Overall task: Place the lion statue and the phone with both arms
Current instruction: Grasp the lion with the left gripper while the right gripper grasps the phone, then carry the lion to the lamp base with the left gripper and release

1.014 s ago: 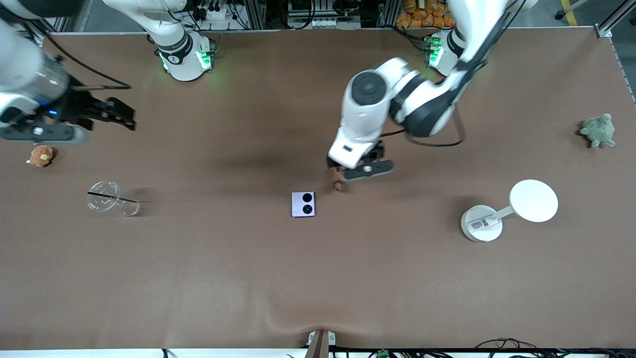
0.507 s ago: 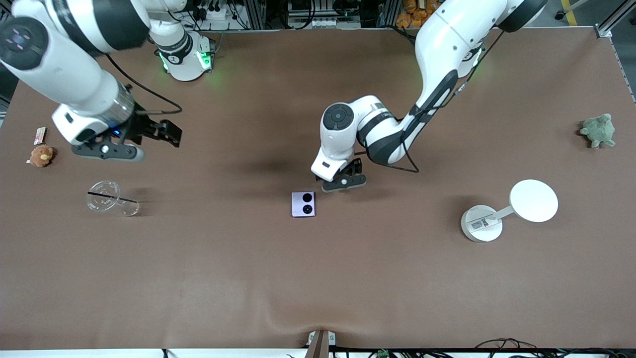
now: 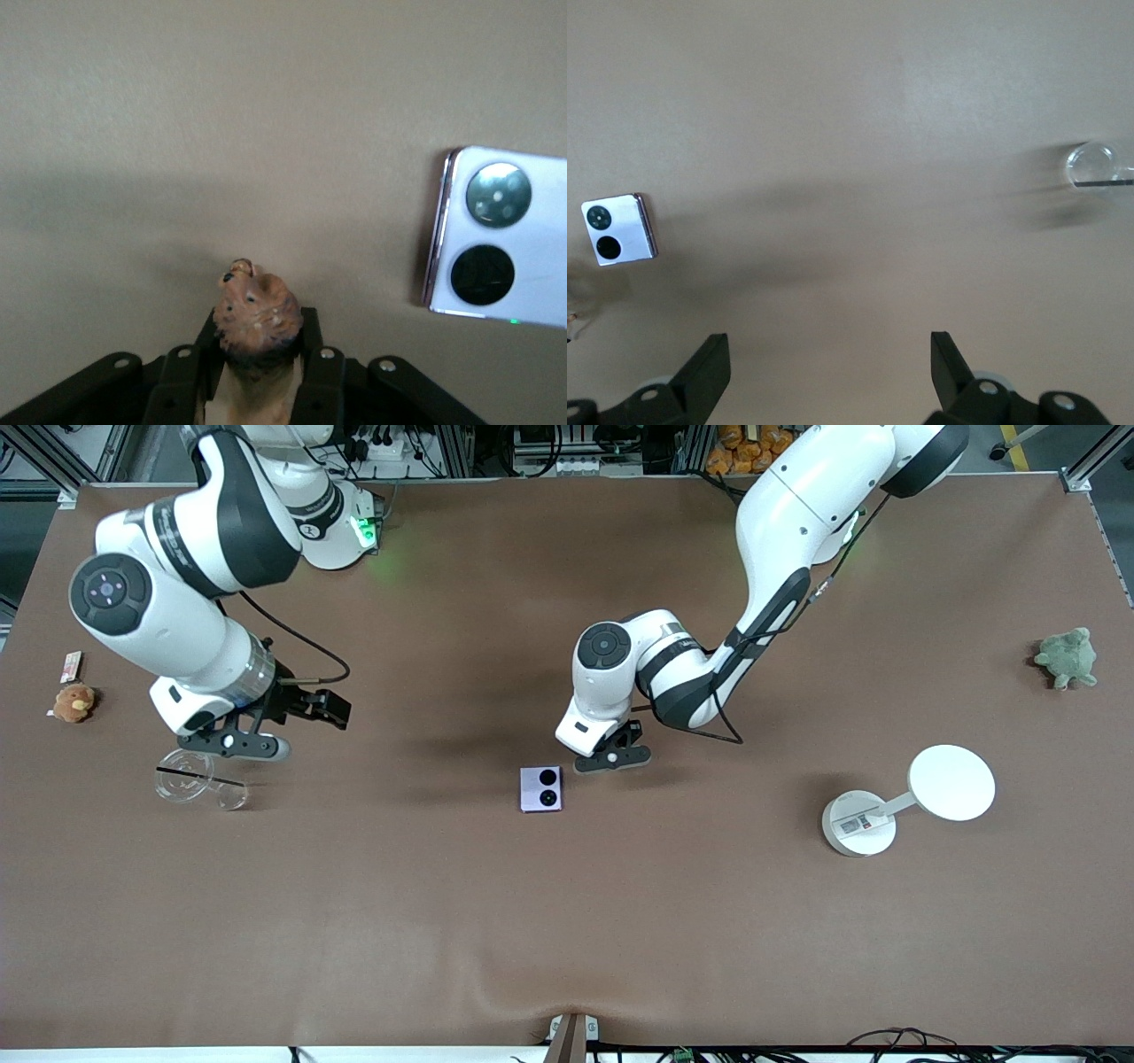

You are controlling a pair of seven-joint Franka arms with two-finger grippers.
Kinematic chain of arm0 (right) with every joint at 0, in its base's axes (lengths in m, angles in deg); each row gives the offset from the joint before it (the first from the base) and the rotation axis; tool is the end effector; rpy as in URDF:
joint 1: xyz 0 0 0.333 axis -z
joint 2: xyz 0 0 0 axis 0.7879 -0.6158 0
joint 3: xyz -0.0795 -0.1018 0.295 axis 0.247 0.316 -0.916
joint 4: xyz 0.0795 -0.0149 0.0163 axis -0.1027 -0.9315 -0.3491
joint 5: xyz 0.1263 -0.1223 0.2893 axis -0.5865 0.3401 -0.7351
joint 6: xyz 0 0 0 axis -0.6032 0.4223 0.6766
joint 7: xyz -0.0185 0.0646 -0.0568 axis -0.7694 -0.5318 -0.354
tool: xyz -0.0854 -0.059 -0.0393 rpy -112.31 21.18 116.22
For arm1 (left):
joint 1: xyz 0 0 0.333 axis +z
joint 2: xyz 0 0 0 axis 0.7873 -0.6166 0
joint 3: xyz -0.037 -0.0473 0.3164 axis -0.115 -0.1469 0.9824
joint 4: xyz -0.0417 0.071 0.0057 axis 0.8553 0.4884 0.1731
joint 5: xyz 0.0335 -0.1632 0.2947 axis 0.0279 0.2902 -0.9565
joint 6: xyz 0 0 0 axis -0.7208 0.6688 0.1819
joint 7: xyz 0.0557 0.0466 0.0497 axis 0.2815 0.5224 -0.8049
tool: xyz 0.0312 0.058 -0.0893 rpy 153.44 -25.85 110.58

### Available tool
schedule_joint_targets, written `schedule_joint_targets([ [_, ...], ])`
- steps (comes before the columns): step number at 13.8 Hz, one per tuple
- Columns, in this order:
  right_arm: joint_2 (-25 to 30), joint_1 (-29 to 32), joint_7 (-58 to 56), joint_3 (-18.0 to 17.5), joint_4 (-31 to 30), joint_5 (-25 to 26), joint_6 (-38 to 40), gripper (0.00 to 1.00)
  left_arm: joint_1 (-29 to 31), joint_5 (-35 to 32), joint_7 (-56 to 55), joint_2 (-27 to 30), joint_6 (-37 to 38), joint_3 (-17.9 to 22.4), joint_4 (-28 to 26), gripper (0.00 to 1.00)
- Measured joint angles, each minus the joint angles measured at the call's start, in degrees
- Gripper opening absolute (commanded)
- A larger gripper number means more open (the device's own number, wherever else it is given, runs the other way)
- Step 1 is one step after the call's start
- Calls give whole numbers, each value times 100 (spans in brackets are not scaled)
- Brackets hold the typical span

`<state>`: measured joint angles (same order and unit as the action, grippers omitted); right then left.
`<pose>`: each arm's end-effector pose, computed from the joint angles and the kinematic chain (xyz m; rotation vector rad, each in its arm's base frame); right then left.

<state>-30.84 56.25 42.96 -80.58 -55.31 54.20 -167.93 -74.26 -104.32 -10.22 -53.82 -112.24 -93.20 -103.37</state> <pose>0.5188 0.1409 0.4783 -3.0899 0.1813 0.0983 0.4824 -0.4428 0.2489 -3.1262 -0.2624 -0.1462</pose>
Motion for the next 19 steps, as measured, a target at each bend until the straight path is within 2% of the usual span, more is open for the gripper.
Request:
schedule_joint_targets([
  [3, -71, 0, 78, -8, 14, -3, -112, 100, 331, -59, 524, 317, 313, 9, 124, 0],
  [6, -410, -160, 872, -97, 177, -12, -364, 100, 885, -59, 1298, 793, 726, -2, 128, 0],
  [9, -1263, -770, 1452, -137, 786, -10, -488, 100, 1453, -59, 2202, 885, 792, 2, 31, 0],
  [12, -2352, -1313, 1631, -139, 1386, 57, -1038, 100, 1976, -59, 3113, 879, 800, 8, -124, 0],
  [13, -2698, -1500, 1612, -135, 1580, 243, -1275, 100, 2126, -59, 3309, 870, 803, 12, -175, 0],
  [16, -3563, -2167, 1663, -103, 2212, 1277, -1528, 100, 2561, -59, 3770, 790, 788, 12, -340, 0],
  [19, -3983, -2606, 1678, 35, 2573, 1572, -1749, 100, 2783, -60, 3833, 674, 432, 13, -577, 0],
])
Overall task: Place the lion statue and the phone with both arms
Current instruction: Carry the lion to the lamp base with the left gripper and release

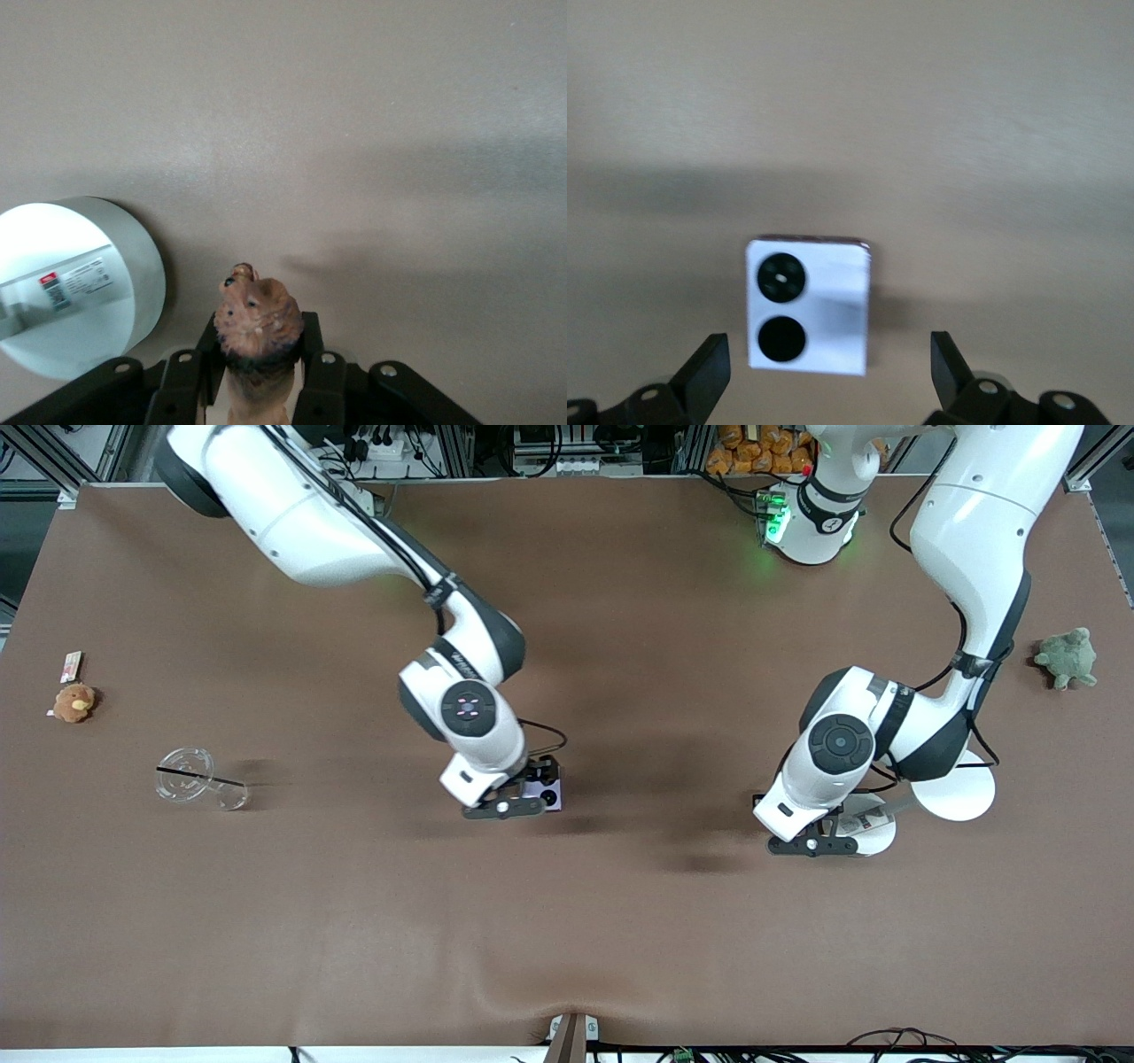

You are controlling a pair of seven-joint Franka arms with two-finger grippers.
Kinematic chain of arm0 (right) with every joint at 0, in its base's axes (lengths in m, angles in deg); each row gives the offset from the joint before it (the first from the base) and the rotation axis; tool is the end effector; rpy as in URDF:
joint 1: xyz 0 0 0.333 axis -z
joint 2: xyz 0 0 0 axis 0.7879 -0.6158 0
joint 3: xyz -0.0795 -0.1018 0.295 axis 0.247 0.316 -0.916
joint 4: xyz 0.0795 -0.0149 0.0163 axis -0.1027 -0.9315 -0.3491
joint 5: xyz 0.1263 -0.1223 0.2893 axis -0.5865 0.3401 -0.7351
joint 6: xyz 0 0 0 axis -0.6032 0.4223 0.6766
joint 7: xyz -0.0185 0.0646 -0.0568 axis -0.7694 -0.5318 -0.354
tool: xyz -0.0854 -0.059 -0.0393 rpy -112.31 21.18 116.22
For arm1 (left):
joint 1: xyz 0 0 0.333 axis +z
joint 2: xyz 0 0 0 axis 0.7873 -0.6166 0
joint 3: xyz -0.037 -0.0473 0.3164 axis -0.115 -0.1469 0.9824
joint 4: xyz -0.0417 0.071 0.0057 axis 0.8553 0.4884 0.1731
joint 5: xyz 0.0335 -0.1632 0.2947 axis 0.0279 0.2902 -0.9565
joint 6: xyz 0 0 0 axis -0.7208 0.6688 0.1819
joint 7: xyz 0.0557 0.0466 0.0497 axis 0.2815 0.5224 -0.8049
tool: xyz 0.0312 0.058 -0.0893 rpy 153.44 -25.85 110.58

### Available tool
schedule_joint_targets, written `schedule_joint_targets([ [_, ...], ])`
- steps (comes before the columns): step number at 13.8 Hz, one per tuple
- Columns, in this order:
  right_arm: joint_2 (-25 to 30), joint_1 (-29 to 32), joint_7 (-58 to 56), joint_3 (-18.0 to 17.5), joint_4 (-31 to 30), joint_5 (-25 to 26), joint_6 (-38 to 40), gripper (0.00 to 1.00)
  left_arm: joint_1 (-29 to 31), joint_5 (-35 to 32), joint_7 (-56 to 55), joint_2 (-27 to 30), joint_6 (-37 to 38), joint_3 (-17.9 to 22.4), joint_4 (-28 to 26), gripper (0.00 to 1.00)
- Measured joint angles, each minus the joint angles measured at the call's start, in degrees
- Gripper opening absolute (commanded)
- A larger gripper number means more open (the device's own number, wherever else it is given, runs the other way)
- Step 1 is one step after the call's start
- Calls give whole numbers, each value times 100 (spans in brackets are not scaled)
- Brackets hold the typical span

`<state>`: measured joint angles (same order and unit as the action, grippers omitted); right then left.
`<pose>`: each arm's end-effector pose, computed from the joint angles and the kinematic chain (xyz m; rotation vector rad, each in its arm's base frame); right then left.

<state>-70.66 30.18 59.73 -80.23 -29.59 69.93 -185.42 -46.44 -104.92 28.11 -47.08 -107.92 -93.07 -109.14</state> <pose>0.5614 0.4097 0.2711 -3.0693 -0.1354 -0.0246 0.6059 -0.1621 0.2758 -3.0042 0.0665 -0.0634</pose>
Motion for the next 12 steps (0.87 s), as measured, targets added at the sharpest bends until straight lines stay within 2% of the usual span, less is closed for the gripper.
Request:
schedule_joint_targets([
  [4, -207, -463, 107, 462, 76, 15, -207, 100, 348, -3, 373, -143, -424, 5, -198, 0],
  [5, -248, -530, 167, 516, 81, 16, -225, 100, 408, -3, 430, -161, -464, 5, -204, 37],
  [6, -284, -568, 225, 537, 85, 16, -264, 100, 431, -3, 440, -171, -487, 5, -214, 99],
  [12, -429, -635, 694, 551, 85, 16, -647, 100, 481, -2, 438, -150, -750, -67, -158, 100],
])
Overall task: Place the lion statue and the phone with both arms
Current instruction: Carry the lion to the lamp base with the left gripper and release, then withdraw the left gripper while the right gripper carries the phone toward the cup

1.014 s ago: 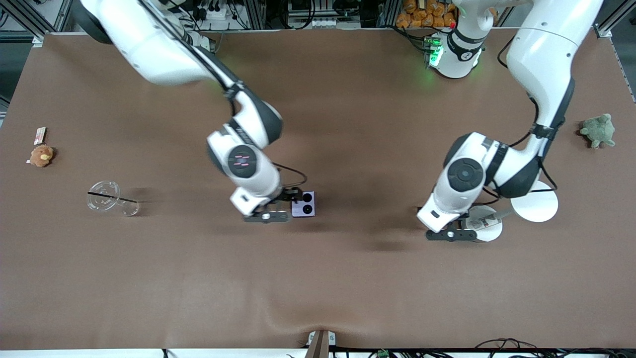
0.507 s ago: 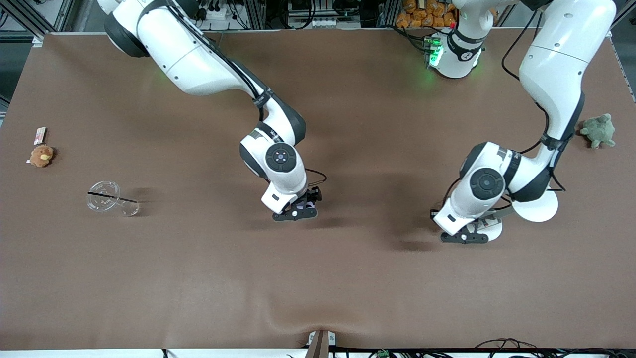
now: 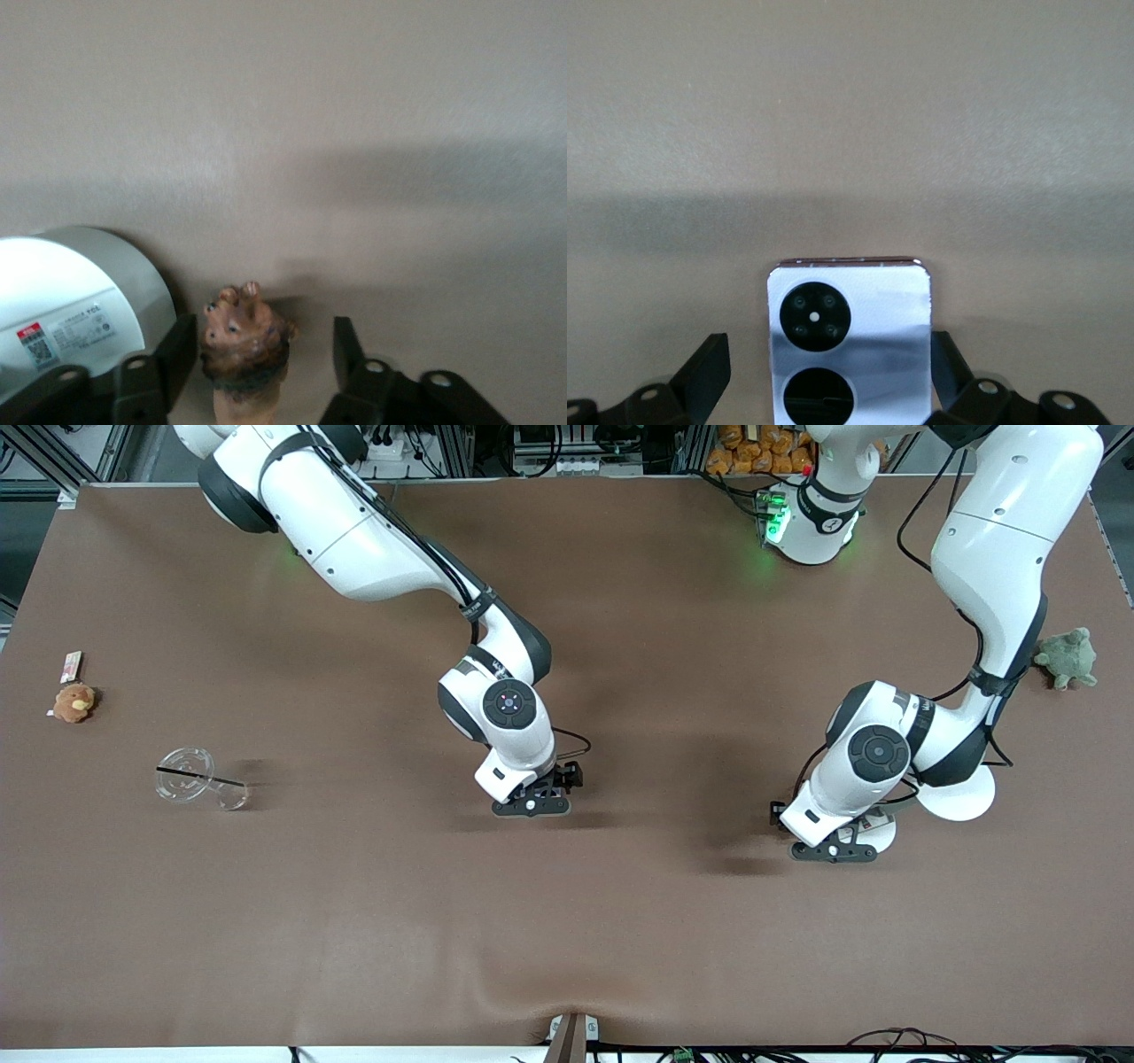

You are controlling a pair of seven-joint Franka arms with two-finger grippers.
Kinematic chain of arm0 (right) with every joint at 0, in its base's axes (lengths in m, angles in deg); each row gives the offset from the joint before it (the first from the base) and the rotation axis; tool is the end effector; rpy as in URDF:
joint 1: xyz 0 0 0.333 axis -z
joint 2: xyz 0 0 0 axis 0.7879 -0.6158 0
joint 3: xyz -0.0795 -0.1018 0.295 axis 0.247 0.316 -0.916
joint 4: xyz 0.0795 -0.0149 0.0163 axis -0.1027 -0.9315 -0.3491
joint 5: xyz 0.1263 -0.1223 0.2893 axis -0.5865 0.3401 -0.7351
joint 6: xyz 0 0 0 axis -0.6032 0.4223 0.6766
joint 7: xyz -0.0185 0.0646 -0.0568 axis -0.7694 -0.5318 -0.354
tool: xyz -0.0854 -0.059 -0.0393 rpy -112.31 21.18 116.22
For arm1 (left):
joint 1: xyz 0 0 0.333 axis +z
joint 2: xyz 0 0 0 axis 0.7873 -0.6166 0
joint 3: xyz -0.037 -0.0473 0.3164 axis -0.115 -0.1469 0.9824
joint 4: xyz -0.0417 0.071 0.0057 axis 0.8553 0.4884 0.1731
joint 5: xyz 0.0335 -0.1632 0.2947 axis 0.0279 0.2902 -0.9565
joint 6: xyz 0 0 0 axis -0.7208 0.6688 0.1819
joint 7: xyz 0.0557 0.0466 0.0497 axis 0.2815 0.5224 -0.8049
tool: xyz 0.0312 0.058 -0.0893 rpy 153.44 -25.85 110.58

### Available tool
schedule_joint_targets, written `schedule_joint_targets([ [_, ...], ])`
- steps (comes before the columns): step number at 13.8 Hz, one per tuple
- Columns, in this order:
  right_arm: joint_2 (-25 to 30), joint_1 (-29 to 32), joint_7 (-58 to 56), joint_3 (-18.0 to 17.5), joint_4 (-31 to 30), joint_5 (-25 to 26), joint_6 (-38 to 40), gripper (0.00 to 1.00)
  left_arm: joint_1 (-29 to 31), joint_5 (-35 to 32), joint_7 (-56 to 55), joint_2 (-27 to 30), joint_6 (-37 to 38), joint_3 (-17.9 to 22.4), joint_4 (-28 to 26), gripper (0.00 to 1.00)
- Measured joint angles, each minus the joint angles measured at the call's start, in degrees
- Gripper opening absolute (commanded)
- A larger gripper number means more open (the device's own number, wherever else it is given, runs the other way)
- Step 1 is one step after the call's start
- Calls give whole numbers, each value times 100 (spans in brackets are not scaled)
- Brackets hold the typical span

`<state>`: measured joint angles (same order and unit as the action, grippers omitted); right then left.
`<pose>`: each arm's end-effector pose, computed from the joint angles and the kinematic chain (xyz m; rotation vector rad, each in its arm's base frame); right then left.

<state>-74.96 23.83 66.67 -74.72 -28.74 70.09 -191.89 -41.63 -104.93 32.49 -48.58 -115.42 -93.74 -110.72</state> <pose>0.5501 0.4373 0.2257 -3.0792 -0.0205 -0.1017 0.6182 -0.1272 0.2634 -3.0706 0.0975 -0.1465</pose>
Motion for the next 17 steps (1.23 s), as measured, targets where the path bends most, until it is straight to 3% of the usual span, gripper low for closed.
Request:
schedule_joint_targets([
  [9, -47, -16, 15, 103, -10, 41, -13, 100, 19, 808, -17, 1519, 1861, -531, 847, 100],
  [13, -122, -19, 17, 104, -16, 42, -20, 100, 14, 1487, 99, 1921, 3460, -631, 1762, 100],
  [16, -161, -20, 38, 105, -14, 42, -65, 99, 15, 1559, 265, 2095, 4037, -643, 2180, 100],
  [17, -162, -22, 42, 105, -12, 42, -70, 67, 15, 1593, 365, 2183, 4073, -645, 2218, 100],
])
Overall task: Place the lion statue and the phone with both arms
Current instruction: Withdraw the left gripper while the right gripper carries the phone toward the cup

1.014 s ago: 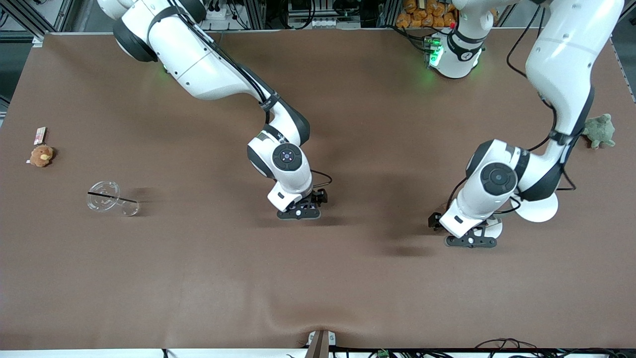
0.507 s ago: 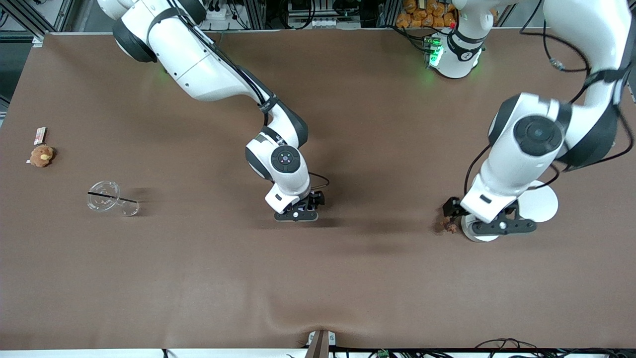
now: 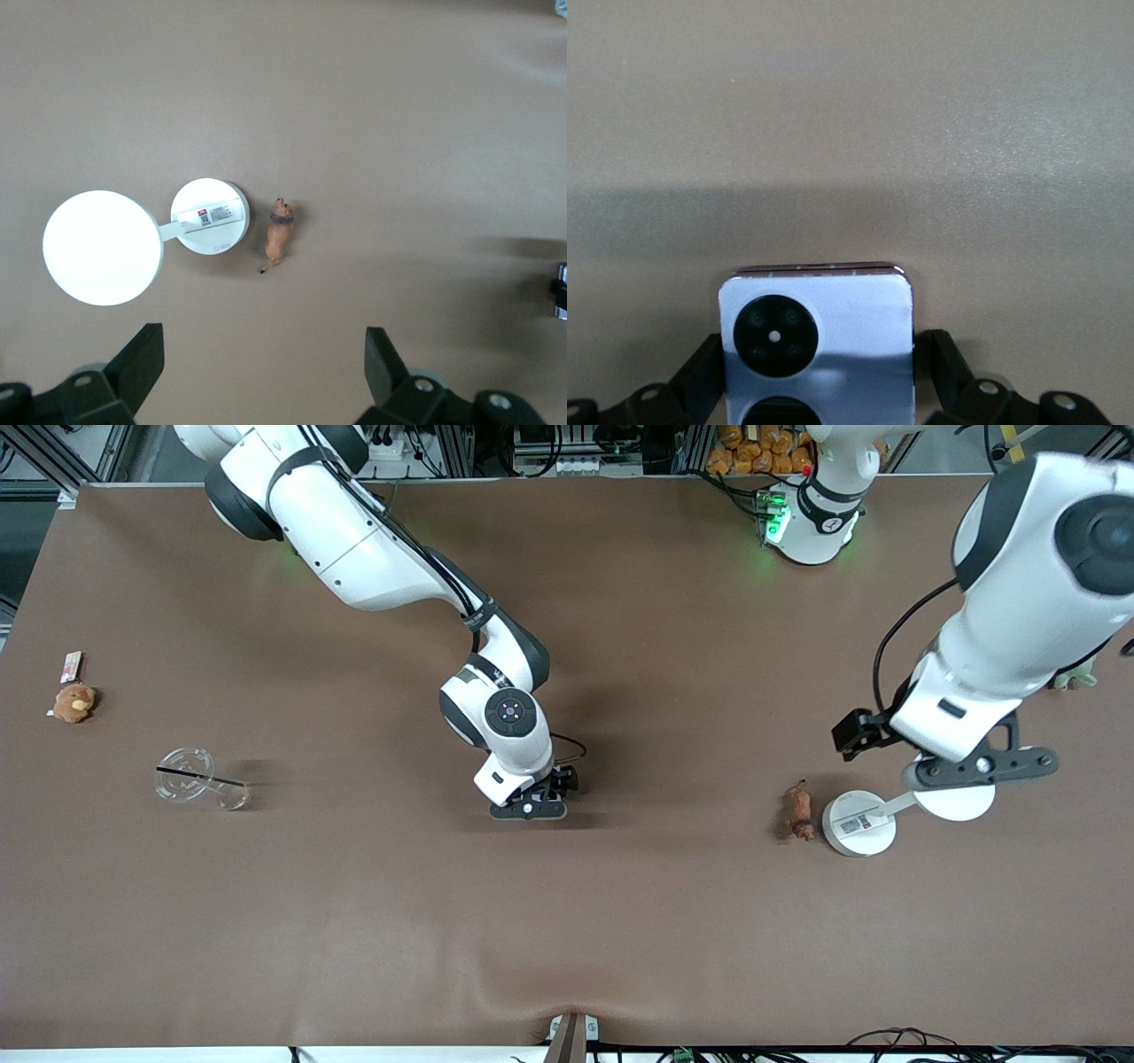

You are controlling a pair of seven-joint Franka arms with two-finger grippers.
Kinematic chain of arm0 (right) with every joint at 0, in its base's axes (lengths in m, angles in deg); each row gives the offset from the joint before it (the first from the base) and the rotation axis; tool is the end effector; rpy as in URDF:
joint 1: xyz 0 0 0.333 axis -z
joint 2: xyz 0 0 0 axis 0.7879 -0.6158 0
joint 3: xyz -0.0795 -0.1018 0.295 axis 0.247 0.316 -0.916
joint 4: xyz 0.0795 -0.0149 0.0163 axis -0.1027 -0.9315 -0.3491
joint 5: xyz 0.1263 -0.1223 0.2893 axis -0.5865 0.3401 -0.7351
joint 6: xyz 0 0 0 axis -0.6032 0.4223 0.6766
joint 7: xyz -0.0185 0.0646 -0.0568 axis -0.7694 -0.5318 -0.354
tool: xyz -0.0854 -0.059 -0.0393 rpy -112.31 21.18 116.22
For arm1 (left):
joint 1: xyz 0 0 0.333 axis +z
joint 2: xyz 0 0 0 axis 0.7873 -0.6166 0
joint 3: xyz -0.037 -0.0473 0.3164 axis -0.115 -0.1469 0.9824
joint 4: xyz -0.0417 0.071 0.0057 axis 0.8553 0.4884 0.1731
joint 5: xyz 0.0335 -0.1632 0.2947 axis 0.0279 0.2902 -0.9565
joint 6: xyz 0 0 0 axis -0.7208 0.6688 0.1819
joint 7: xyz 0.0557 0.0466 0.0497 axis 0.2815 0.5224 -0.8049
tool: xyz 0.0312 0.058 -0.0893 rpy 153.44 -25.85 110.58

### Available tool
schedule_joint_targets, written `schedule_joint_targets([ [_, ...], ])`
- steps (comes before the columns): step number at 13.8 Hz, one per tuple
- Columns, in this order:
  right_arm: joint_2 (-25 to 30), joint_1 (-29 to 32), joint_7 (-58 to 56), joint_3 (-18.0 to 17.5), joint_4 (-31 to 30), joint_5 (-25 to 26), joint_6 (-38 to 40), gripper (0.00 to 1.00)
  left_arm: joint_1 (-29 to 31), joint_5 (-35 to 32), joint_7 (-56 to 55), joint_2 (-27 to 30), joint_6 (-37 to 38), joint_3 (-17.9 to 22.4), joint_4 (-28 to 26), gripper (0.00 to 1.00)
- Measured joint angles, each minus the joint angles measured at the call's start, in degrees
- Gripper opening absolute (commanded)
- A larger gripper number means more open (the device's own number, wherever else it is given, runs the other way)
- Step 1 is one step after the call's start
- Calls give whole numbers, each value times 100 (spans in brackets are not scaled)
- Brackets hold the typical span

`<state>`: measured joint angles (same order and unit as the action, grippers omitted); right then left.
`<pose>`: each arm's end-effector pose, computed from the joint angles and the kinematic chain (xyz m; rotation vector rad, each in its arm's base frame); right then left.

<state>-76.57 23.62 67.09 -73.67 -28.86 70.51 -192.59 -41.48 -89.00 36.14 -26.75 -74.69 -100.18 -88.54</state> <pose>0.5517 0.4307 0.2049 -3.1018 -0.0064 -0.0911 0.5680 -0.1468 0.5866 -3.0735 -0.0820 -0.1541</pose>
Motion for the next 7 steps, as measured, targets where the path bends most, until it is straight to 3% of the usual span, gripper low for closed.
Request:
schedule_joint_targets([
  [1, 0, 0, 20, 1, 2, 0, -10, 49, 12, 57, 112, 104, 44, 0, 23, 100],
  [2, 2, 1, 91, 8, 8, 0, -15, 42, 55, 120, 218, 223, 104, 3, 36, 100],
  [4, 44, 6, 331, 24, 33, 0, -1, 42, 148, 311, 465, 499, 229, 86, 48, 100],
  [7, 178, 119, 400, 239, 61, 4, 103, 43, -358, 715, 1020, 885, 658, 1036, 44, 100],
])
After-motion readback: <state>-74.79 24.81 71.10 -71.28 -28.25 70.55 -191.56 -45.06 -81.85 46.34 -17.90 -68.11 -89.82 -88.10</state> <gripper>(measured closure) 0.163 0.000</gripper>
